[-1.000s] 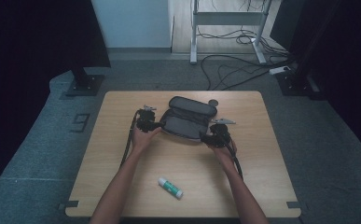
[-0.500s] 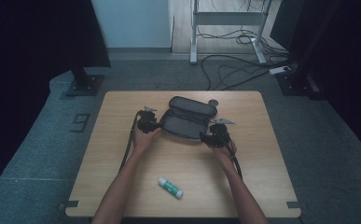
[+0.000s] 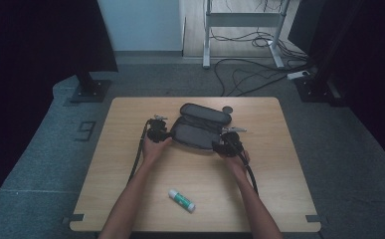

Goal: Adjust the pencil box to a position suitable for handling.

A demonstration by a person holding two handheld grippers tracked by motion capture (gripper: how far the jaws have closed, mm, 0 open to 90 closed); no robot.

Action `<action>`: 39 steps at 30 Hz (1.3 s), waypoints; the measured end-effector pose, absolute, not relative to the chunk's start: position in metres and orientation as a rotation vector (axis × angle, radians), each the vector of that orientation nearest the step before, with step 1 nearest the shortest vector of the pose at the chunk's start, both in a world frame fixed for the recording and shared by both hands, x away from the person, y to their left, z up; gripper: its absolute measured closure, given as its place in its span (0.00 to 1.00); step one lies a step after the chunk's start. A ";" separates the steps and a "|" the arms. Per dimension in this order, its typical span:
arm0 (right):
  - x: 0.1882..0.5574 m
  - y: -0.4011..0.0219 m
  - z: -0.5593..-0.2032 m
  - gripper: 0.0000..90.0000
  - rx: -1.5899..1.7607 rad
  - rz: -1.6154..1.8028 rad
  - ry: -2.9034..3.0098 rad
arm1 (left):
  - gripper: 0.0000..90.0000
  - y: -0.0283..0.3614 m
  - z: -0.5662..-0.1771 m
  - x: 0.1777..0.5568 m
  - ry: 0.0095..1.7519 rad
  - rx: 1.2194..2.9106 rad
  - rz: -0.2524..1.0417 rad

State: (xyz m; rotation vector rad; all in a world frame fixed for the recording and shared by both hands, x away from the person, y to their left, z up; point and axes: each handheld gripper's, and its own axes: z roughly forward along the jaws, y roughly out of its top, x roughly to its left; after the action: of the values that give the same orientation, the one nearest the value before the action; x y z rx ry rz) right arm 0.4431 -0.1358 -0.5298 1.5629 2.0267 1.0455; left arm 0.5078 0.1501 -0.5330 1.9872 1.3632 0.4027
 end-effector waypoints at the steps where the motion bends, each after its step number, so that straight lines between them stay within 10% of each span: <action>1: 0.443 -0.136 -0.530 0.49 1.567 1.046 2.027 | 0.58 0.150 -0.534 0.508 1.365 1.987 0.402; 28: 0.444 -0.133 -0.533 0.96 1.595 1.012 1.991 | 0.88 0.149 -0.538 0.506 1.330 1.975 0.393; 39: 0.437 -0.141 -0.524 0.96 1.576 1.075 1.964 | 0.90 0.149 -0.529 0.498 1.296 1.947 0.389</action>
State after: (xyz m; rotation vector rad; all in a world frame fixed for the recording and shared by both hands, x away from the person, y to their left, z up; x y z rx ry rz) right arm 0.4367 -0.1408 -0.5239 1.5759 1.9640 1.0750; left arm 0.4981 0.1492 -0.5285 1.9473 1.2960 0.3895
